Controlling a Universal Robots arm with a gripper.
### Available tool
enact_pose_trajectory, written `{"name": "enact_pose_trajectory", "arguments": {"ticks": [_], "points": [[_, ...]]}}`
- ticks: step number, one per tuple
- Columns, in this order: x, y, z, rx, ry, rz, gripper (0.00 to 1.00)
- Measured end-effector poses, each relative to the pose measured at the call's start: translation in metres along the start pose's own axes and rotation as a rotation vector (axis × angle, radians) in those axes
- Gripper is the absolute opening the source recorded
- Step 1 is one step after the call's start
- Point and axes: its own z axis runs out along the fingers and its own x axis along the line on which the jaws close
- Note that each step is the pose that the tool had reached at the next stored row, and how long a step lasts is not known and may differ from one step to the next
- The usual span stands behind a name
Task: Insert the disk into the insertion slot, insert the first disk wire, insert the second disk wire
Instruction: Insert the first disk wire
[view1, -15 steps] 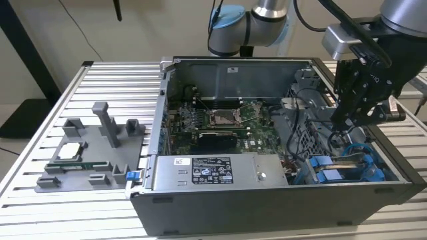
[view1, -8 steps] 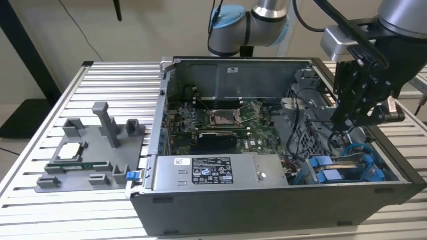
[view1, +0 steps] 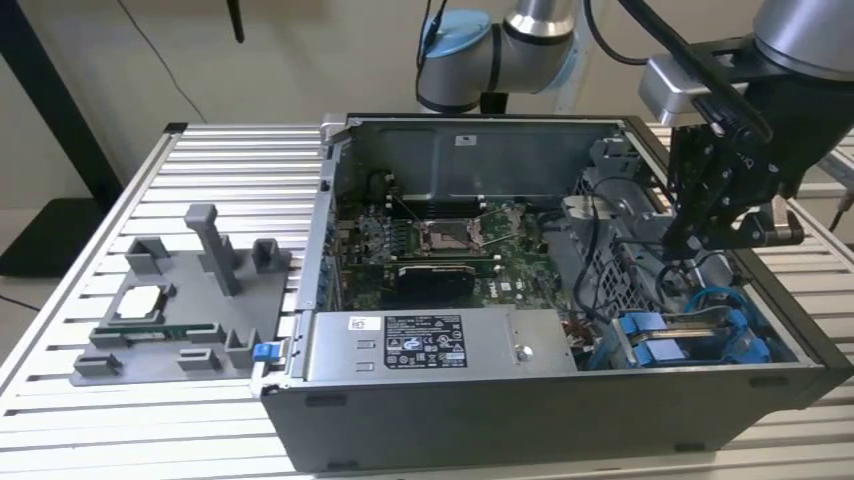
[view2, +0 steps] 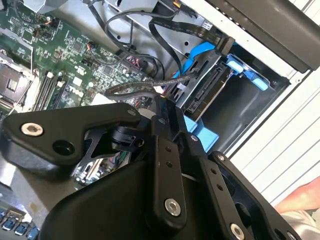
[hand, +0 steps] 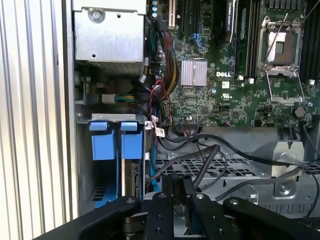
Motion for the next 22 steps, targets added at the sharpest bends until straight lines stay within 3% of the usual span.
{"name": "enact_pose_trajectory", "arguments": {"ticks": [2, 3, 8, 10, 12, 22], "points": [[0.0, 0.0, 0.0002, 0.0001, 0.0007, 0.0, 0.0], [0.0001, 0.0, 0.0004, 0.0001, 0.0047, 0.0, 0.0], [0.0005, -0.0014, 0.0015, 0.0002, 0.0494, -0.003, 0.0], [0.001, -0.003, 0.0027, 0.0003, 0.059, -0.003, 0.0], [0.0016, -0.0059, 0.0044, 0.0003, 0.0626, -0.003, 0.0], [0.004, -0.022, 0.0153, 0.0, 0.0642, -0.003, 0.0]]}}
